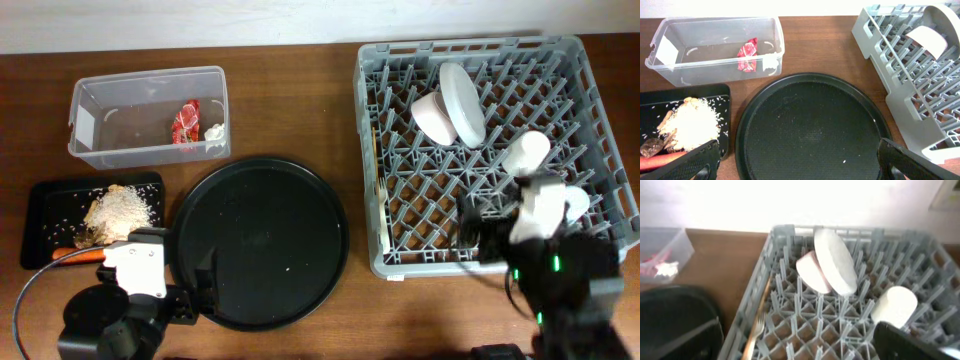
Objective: Sort waste into correct bins and load items into the dishwasher rack
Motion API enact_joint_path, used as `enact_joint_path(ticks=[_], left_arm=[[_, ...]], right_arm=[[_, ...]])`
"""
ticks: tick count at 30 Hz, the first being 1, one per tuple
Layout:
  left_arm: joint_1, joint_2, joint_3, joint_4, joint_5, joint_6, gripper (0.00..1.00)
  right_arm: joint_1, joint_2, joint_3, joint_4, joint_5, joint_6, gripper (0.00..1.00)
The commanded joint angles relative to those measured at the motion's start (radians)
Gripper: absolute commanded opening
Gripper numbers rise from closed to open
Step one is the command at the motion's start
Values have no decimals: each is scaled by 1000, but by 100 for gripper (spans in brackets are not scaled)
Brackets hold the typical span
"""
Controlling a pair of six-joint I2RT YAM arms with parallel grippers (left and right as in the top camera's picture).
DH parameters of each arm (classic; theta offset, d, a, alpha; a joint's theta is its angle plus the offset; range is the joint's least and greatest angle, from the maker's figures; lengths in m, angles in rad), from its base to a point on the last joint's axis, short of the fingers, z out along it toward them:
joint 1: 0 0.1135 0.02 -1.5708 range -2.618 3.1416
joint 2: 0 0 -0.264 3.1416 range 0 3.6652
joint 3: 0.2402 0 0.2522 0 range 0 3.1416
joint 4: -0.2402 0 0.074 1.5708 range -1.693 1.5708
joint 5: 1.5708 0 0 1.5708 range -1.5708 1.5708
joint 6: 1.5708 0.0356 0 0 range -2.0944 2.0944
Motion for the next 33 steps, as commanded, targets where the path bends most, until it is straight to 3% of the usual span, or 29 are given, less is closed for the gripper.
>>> enact_joint_path(ticks=[1, 7, 13, 17, 33], left_arm=[[1, -4, -5, 2, -7, -10, 99], [1, -4, -5, 2, -7, -10, 99], [1, -4, -5, 2, -7, -10, 99], [1, -4, -5, 2, -7, -10, 99], [1, -4, -5, 2, -7, -10, 99]], right_arm=[[12, -210, -212, 151, 9, -62, 99], [11, -490, -558, 488, -2, -62, 99], [8, -522, -754, 690, 5, -66, 99], [8, -522, -792, 528, 20, -63, 99], [8, -521, -792, 537, 21, -62, 98]])
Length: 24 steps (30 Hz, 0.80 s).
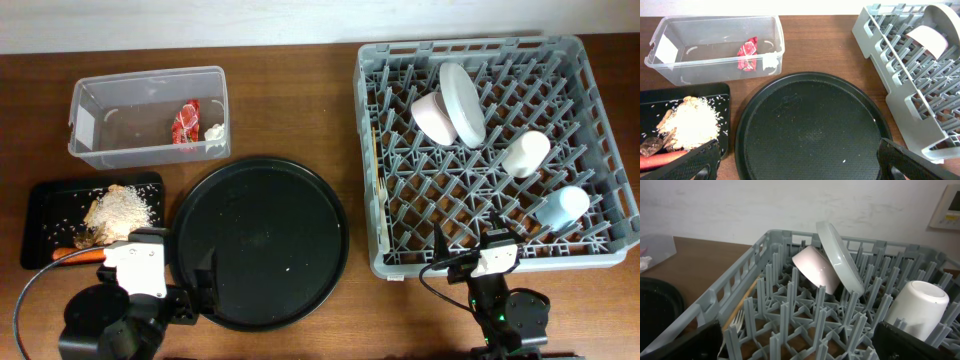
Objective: Sort waste into correct bins and load items into the dishwasher rack
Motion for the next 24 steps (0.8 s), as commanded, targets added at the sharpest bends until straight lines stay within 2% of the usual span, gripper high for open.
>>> enact_joint_path(ticks=[1, 16, 21, 24], left_arm=[[1, -4, -2, 2, -7, -6, 99], [1, -14, -2, -18, -7, -6, 99], [1, -101, -41, -12, -89, 5, 99], [1, -208, -160, 35, -113, 5, 99]], right_arm=[[4, -11, -5, -6, 13, -3, 99], [4, -11, -5, -6, 13, -3, 99], [4, -11, -5, -6, 13, -3, 99], [4, -11, -5, -6, 13, -3, 99]])
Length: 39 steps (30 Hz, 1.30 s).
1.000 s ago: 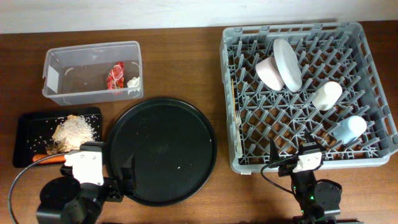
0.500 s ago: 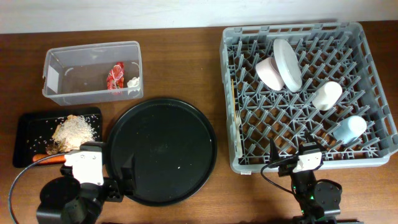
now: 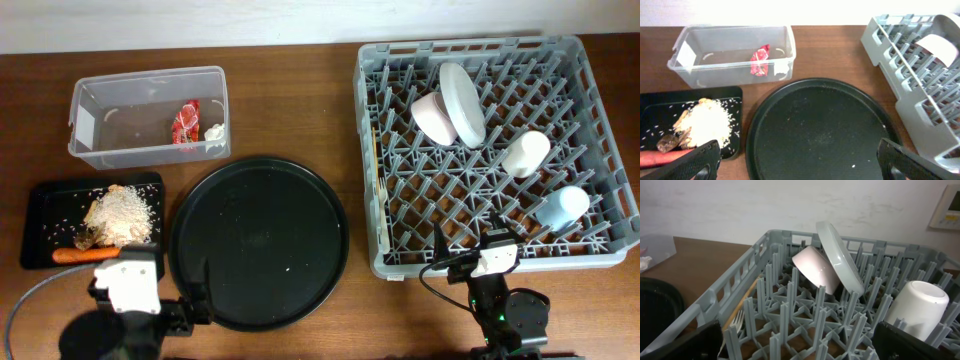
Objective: Sort waste into correct bins and load items into the dishwasher rack
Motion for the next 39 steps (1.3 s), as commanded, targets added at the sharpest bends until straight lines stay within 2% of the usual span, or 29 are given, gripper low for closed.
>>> enact_joint_path(ticks=[1, 5, 10, 13, 15, 19, 22, 39], left_arm=[[1, -132, -167, 70, -55, 5, 99], [1, -251, -387, 255, -55, 4, 99], [1, -376, -733, 721, -55, 5, 99], [1, -380, -879, 997, -87, 5, 99], [0, -380, -937, 1105, -119, 5, 99], [0, -380, -932, 962, -157, 12, 99], [1, -380, -931, 961, -79, 12, 99], [1, -379, -931, 961, -80, 12, 99]], right_arm=[[4, -11, -5, -6, 13, -3, 99], [4, -11, -5, -6, 13, -3, 99], [4, -11, -5, -6, 13, -3, 99], [4, -11, -5, -6, 13, -3, 99], [4, -11, -5, -6, 13, -3, 99], [4, -11, -5, -6, 13, -3, 99], [4, -11, -5, -6, 13, -3, 99], [4, -11, -5, -6, 13, -3, 99]])
